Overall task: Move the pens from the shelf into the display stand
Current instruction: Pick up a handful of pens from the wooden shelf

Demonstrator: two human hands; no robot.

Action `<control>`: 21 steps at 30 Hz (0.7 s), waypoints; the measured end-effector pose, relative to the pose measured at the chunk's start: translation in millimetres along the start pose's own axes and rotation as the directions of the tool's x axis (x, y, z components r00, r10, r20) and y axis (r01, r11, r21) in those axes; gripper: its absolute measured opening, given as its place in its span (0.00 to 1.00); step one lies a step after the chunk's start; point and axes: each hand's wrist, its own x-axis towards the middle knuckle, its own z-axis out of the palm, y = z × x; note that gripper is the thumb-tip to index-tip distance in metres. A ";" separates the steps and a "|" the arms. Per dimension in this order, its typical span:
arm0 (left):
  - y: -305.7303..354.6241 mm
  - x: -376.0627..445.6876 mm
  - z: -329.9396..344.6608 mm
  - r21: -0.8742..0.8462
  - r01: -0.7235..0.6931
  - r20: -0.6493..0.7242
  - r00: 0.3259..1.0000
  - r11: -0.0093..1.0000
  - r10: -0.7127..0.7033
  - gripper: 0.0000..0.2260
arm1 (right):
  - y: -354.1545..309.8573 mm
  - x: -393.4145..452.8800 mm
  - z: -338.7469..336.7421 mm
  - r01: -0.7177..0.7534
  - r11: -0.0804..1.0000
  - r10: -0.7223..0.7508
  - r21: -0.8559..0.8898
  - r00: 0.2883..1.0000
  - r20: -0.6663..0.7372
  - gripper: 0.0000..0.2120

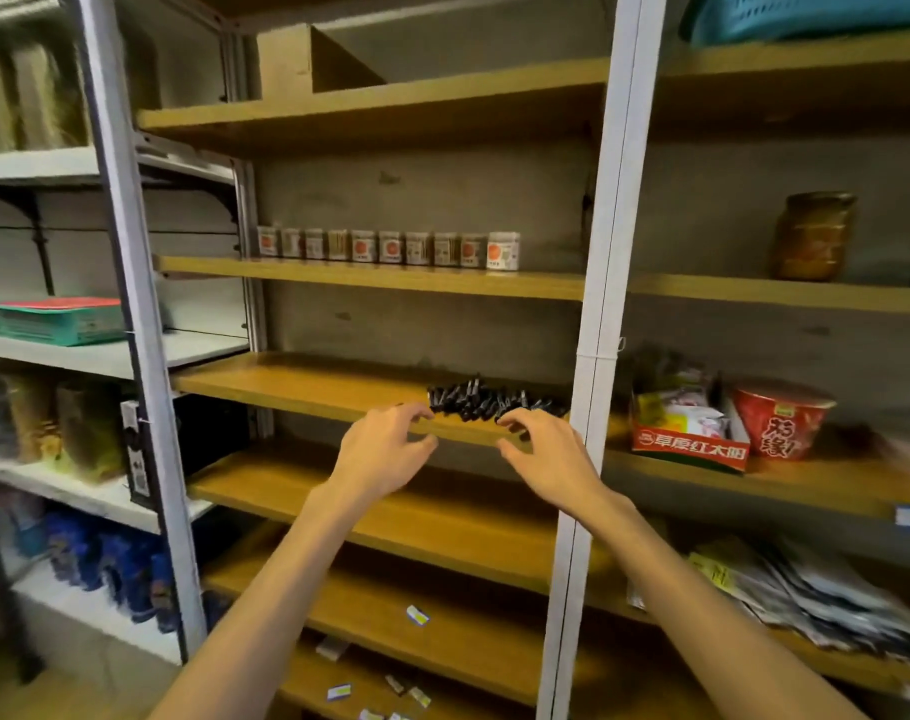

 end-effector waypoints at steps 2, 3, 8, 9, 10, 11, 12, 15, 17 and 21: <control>-7.3 20.1 13.2 -0.002 -0.018 0.013 1.000 1.000 0.018 0.15 | 8.8 17.9 8.1 -0.004 1.000 0.004 0.005 1.000 -0.017 0.16; -11.5 30.0 19.3 -0.002 -0.027 0.012 1.000 1.000 0.027 0.14 | 12.8 26.4 12.3 -0.005 1.000 0.005 0.009 1.000 -0.025 0.16; -38.4 73.2 48.3 -0.015 -0.016 0.024 1.000 1.000 0.016 0.14 | 31.8 66.6 36.6 -0.032 0.999 0.033 0.014 0.999 -0.027 0.16; -44.2 81.5 54.3 -0.014 -0.015 0.030 0.999 1.000 0.015 0.14 | 35.9 75.5 41.8 -0.035 0.999 0.035 0.006 0.999 -0.031 0.16; -49.4 89.5 59.7 -0.010 -0.014 0.035 0.999 1.000 0.014 0.15 | 40.0 84.3 47.0 -0.035 0.999 0.035 0.003 0.999 -0.034 0.16; -54.3 97.6 64.6 -0.005 -0.011 0.040 0.999 1.000 0.012 0.15 | 43.8 92.7 52.2 -0.031 1.000 0.031 0.005 0.999 -0.035 0.16; -59.2 105.4 69.2 -0.003 -0.007 0.046 0.999 1.000 0.007 0.15 | 47.3 100.9 57.3 -0.024 1.000 0.025 0.011 0.999 -0.031 0.16; -73.6 130.4 81.4 0.011 0.026 0.063 0.998 1.000 -0.026 0.14 | 58.0 127.3 69.5 -0.007 1.000 0.008 0.015 1.000 -0.022 0.17; -82.7 146.8 89.0 0.033 0.059 0.074 0.995 0.998 -0.061 0.14 | 64.3 145.8 74.9 -0.003 1.000 0.004 0.029 1.000 -0.025 0.16; -97.8 174.7 102.6 0.041 0.117 0.068 0.991 0.992 -0.119 0.14 | 76.7 177.1 86.8 -0.001 0.998 0.003 0.058 1.000 -0.025 0.14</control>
